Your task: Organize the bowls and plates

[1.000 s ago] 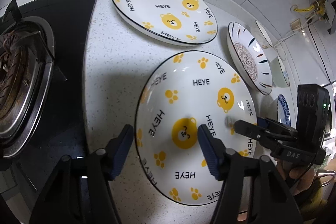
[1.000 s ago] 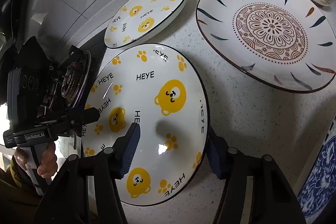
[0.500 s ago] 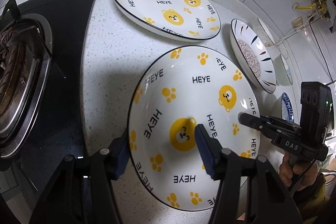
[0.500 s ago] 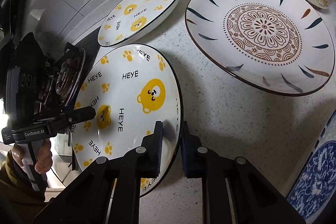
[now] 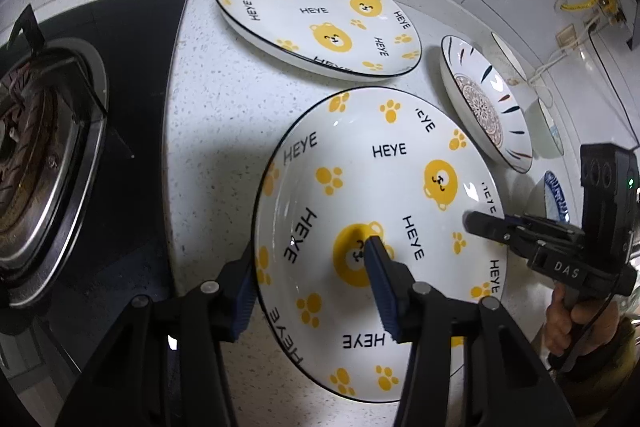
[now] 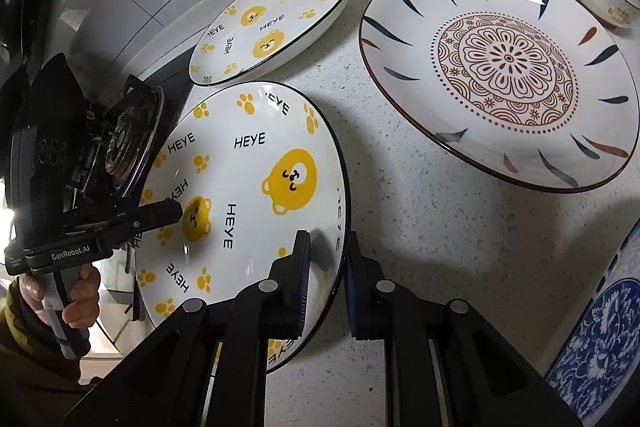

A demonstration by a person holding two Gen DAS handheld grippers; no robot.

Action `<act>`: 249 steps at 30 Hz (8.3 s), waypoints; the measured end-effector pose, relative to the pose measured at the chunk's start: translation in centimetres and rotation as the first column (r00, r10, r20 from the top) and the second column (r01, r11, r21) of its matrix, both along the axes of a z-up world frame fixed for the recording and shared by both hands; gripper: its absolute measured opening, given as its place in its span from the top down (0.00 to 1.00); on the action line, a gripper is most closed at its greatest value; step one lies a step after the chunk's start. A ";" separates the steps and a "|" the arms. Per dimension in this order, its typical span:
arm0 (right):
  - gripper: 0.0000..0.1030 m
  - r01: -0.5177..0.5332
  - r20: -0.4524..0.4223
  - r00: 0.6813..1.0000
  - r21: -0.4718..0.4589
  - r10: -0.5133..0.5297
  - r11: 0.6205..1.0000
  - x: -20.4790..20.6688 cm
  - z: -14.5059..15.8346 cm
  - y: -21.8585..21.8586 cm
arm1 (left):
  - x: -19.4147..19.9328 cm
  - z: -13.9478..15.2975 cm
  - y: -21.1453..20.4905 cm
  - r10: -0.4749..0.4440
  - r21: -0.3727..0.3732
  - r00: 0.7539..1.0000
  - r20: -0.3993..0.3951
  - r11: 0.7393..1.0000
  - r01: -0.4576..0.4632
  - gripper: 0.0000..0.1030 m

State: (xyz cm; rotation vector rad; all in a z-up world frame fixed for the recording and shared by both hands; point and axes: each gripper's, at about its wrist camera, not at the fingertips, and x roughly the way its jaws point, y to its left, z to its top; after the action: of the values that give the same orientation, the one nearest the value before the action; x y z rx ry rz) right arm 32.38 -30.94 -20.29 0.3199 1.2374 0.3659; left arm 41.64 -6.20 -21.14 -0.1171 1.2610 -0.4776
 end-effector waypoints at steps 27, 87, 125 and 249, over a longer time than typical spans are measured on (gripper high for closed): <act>0.86 -0.066 0.078 0.995 -0.038 0.069 0.997 -5.1 2.6 1.6 | -6.5 2.1 2.1 0.037 0.030 0.998 0.046 0.999 -0.039 0.83; 0.74 -0.097 0.046 0.994 -0.077 0.101 0.992 -9.1 2.3 2.0 | -11.1 2.4 5.0 0.066 0.106 0.996 0.055 0.992 -0.072 0.81; 0.31 0.050 0.130 0.991 -0.139 -0.032 0.989 5.4 6.8 -15.2 | 0.9 8.3 -12.3 -0.074 0.004 0.990 0.123 0.997 0.074 0.15; 0.89 -0.162 -0.104 0.980 0.061 0.167 0.985 -8.9 2.9 3.0 | -11.3 1.2 4.2 0.030 -0.068 0.987 -0.156 0.997 -0.041 0.75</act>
State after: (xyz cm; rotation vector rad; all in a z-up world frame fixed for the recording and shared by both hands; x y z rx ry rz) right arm 23.46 -27.94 -17.43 0.2859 1.3671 0.5297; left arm 30.34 -1.99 -19.97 -0.2409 1.3922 -0.4901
